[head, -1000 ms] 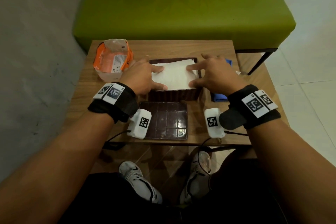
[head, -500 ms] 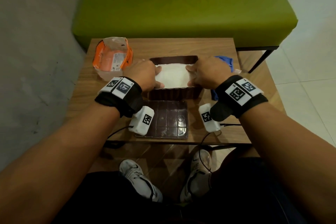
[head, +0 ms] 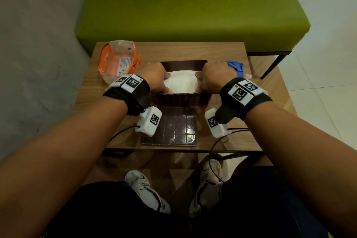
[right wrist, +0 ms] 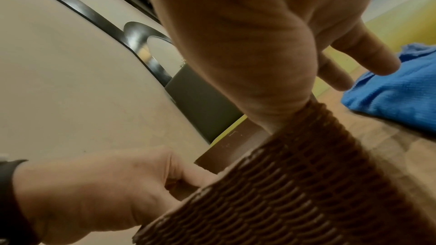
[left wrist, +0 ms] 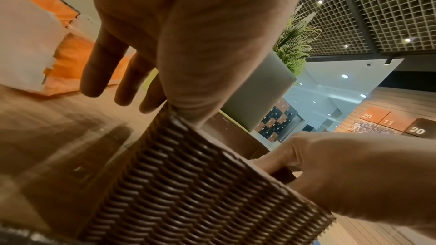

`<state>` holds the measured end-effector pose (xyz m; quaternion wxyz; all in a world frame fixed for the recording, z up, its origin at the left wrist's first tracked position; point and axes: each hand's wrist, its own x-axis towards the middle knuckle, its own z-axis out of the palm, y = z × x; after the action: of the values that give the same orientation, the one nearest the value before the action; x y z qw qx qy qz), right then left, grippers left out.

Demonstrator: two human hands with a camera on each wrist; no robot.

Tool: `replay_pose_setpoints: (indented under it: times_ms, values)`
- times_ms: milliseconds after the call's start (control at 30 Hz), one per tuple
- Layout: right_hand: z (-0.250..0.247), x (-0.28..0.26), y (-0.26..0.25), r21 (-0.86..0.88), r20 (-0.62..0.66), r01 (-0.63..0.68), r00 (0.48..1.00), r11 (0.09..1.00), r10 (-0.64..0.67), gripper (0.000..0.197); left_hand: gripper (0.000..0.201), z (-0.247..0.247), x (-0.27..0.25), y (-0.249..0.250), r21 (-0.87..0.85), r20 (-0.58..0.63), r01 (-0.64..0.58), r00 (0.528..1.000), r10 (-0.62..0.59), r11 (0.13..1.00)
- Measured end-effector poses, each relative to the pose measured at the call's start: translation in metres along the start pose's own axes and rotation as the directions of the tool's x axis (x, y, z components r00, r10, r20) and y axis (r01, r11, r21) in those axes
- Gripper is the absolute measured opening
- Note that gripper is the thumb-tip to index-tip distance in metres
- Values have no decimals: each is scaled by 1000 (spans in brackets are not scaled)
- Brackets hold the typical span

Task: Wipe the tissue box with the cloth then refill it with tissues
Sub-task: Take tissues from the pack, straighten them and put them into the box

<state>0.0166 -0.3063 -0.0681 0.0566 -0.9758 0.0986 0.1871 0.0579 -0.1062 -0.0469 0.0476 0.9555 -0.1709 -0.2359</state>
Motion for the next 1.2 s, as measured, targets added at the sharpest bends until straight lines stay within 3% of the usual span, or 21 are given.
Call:
replay_pose_setpoints:
  times_ms: [100, 200, 267, 367, 567, 833, 1033, 1100, 1200]
  values:
    - [-8, -3, 0, -41, 52, 69, 996, 997, -67, 61, 78, 0, -3, -8, -101, 0, -3, 1000, 3, 995]
    - [-10, -4, 4, 44, -26, 103, 994, 994, -102, 51, 74, 3, -9, -17, -211, -74, -14, 997, -2, 977]
    - [-9, -4, 4, 114, -76, 63, 996, 991, -55, 57, 68, 7, -12, -21, -252, -110, -22, 994, -6, 967]
    - [-2, -3, 0, 142, -44, 3, 999, 990, 4, 69, 68, 13, -10, -20, -246, -104, -13, 995, -13, 969]
    - [11, 4, 1, 106, -86, -17, 996, 994, 26, 56, 70, 15, 1, -15, -257, -54, 22, 998, -37, 966]
    - [10, 0, -3, 131, -63, 12, 998, 991, -3, 51, 72, 8, 6, -12, -302, 7, 46, 999, -46, 952]
    - [1, -15, 1, 250, -65, 124, 992, 960, -111, 50, 71, 8, -10, -13, -365, -42, -13, 999, -2, 931]
    - [-1, -24, 2, 383, -116, 145, 987, 912, -108, 57, 65, 12, -18, -16, -464, -74, -28, 997, -7, 885]
    - [0, -38, 1, 463, -292, 217, 953, 859, -83, 51, 50, 22, -34, -25, -723, -187, -74, 978, -92, 687]
